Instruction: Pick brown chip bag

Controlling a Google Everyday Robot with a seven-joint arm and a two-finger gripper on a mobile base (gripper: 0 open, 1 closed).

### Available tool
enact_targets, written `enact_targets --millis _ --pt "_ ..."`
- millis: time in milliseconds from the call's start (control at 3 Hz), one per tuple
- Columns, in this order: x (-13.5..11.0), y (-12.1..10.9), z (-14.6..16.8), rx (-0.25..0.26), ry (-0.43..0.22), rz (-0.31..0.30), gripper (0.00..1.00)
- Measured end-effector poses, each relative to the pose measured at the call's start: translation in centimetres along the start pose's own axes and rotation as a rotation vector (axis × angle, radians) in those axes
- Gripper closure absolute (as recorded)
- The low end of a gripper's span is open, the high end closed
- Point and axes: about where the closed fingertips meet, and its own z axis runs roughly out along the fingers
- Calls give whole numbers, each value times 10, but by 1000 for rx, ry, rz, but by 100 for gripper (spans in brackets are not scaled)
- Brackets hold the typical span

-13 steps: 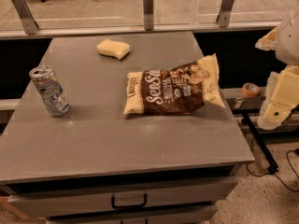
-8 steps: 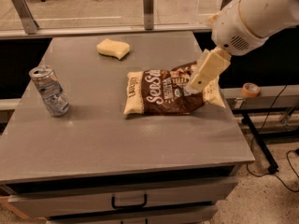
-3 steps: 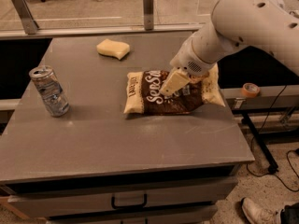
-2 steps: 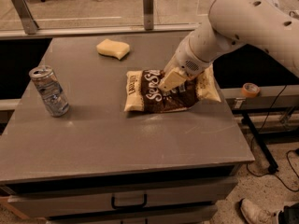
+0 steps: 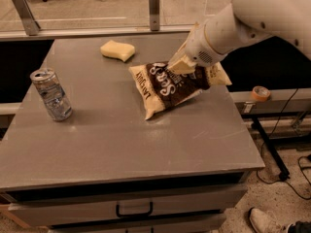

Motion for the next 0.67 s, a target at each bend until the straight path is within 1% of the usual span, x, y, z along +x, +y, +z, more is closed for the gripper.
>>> enact_targets --millis 333,667 --pt "-16 0 -26 41 -84 -17 100" --pt "-22 3 -54 43 -212 -9 100"
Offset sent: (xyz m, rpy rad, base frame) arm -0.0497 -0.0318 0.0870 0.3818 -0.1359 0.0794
